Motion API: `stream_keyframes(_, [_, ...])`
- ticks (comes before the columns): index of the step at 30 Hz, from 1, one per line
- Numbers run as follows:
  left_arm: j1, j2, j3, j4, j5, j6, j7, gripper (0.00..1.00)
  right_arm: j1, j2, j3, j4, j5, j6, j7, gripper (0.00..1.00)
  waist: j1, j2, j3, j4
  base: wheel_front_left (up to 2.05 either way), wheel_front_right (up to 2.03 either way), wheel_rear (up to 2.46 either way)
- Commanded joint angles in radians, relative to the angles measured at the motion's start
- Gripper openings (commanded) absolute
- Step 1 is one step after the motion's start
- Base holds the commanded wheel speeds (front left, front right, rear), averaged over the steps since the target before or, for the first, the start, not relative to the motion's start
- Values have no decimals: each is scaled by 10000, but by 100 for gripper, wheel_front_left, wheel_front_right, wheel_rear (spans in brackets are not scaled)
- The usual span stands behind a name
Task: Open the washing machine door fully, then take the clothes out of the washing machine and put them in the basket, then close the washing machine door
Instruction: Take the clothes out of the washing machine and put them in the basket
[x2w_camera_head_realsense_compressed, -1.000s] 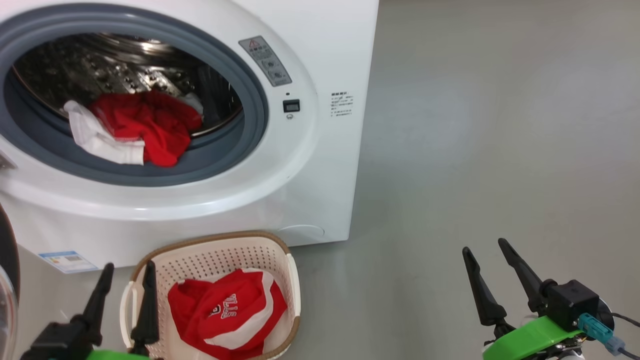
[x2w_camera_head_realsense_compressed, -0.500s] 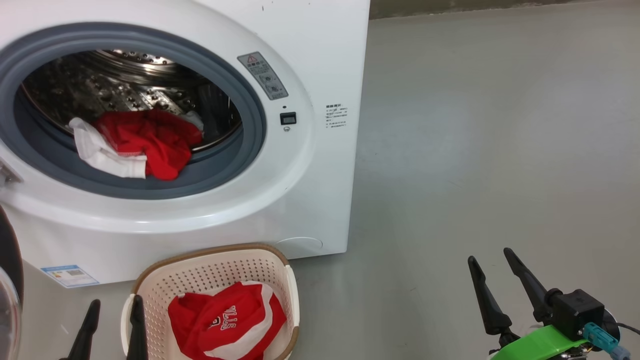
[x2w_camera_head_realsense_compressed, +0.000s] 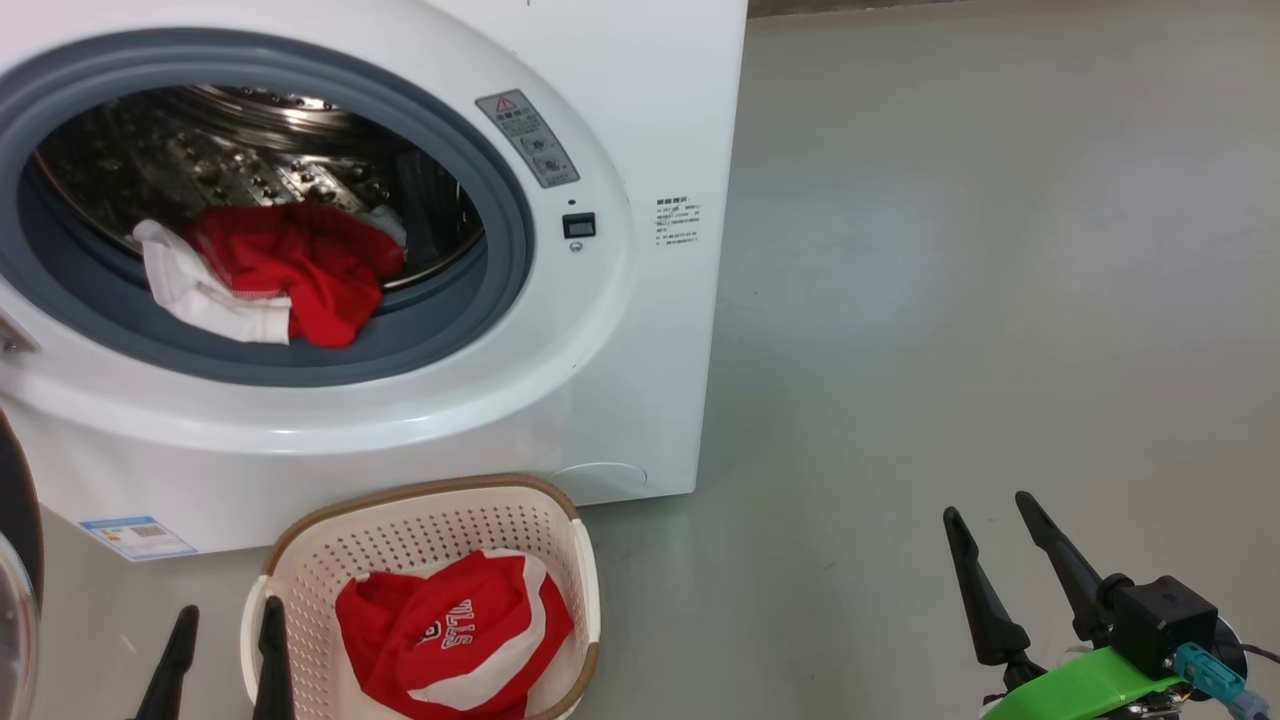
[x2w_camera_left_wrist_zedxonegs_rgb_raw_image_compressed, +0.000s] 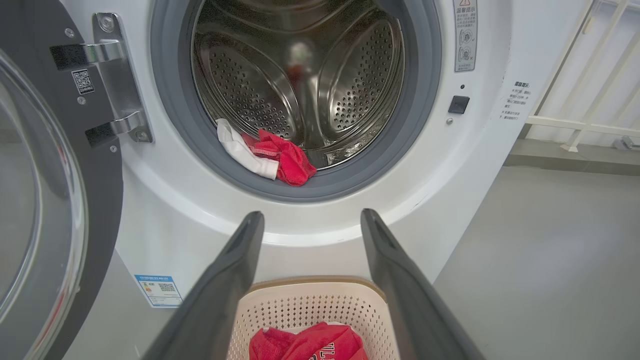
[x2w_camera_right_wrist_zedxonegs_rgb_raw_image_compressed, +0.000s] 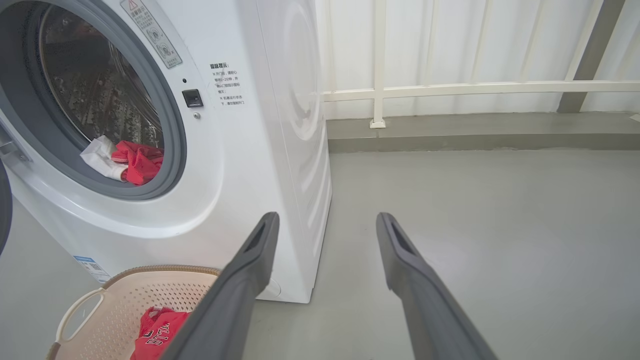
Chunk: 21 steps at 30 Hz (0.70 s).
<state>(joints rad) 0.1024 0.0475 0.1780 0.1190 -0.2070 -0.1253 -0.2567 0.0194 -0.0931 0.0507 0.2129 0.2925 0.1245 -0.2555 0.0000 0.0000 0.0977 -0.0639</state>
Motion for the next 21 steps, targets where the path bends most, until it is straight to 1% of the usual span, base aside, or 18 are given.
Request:
stream_keyframes(1, [-318, 36, 292, -134, 82, -54, -51, 100, -108, -111, 230, -262, 66, 62, -63, 100, 0, 0, 16, 14, 0, 0, 0])
stream_keyframes(7, [-822, 45, 114, 295, 225, -54, -51, 100, -163, -52, 285, -265, 55, 62, -63, 100, 0, 0, 162, 76, 0, 0, 0])
stream_keyframes(14, [-1818, 283, -16, 1089, 428, -54, -51, 100, -383, 23, 362, -312, 25, 62, -63, 100, 0, 0, 533, 44, 0, 0, 0])
stream_keyframes(15, [-2263, 412, -102, 1395, 504, -54, -51, 100, -471, 55, 387, -318, 19, 62, -63, 100, 0, 0, 687, 21, 0, 0, 0])
stream_keyframes(16, [-2263, 412, -102, 1395, 504, -54, -51, 100, -471, 55, 387, -318, 19, 62, -63, 100, 0, 0, 687, 21, 0, 0, 0])
stream_keyframes(21, [-3534, 715, -262, 2282, 710, -54, -51, 100, -678, 160, 466, -340, -3, 62, -63, 100, 0, 0, 1087, -68, 0, 0, 0])
